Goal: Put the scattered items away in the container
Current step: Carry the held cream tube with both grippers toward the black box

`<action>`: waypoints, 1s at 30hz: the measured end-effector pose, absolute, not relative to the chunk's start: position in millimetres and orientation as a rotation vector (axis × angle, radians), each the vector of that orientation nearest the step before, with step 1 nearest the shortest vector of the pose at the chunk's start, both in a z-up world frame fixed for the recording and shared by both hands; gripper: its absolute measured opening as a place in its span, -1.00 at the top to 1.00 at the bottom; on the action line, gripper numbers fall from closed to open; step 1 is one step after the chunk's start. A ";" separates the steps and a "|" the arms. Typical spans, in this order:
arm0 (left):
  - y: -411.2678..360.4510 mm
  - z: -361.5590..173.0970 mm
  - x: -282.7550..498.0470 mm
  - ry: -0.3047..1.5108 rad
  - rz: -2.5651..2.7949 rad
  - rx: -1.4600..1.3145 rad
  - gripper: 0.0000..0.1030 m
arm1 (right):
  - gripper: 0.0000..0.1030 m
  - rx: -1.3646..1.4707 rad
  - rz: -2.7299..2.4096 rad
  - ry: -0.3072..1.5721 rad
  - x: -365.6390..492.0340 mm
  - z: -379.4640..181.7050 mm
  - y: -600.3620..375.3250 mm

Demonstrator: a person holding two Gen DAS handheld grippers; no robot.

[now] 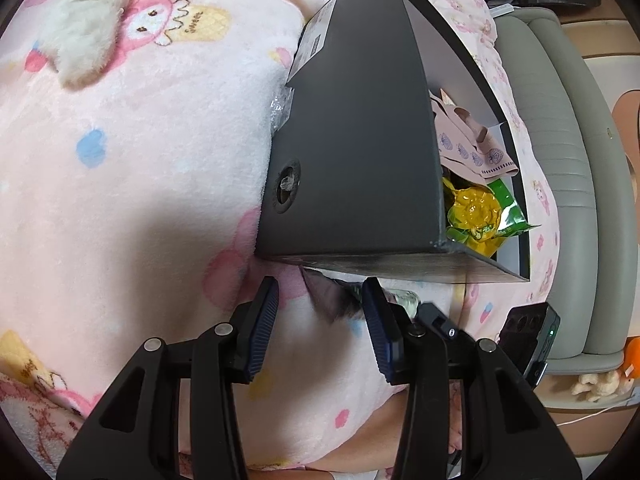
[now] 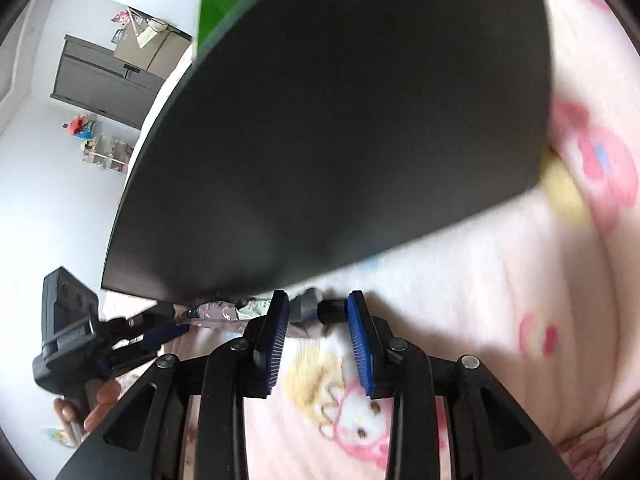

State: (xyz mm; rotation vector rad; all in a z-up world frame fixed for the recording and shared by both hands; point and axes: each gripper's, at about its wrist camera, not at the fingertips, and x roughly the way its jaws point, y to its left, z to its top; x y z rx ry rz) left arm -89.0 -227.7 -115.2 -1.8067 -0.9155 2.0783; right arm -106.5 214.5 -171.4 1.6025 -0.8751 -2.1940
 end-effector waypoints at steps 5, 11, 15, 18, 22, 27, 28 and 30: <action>-200.4 -130.4 -94.4 -0.810 2.102 -1.902 0.15 | 0.48 1.639 -2.165 -0.840 -98.4 -172.5 214.9; -189.6 -121.9 -98.5 -0.626 2.168 -1.919 0.15 | 0.45 1.506 -2.223 -0.881 -93.1 -156.4 231.2; -197.1 -119.8 -98.8 -0.619 2.163 -1.910 0.15 | 0.45 1.490 -2.252 -0.890 -104.1 -161.4 233.3; -204.0 -118.5 -98.8 -0.652 2.125 -1.887 0.15 | 0.42 1.536 -2.265 -0.830 -115.1 -168.5 222.7; -210.7 -118.3 -99.1 -0.663 2.086 -1.875 0.14 | 0.41 1.537 -2.268 -0.774 -112.2 -168.2 219.5; -216.6 -112.0 -95.2 -0.595 2.094 -1.849 0.03 | 0.41 1.520 -2.218 -0.736 -99.2 -162.7 218.2; -220.7 -112.0 -94.9 -0.606 2.092 -1.849 0.03 | 0.41 1.517 -2.219 -0.718 -96.6 -161.2 217.8; -223.1 -112.0 -91.8 -0.625 2.080 -1.855 0.03 | 0.40 1.524 -2.208 -0.720 -93.9 -162.1 219.9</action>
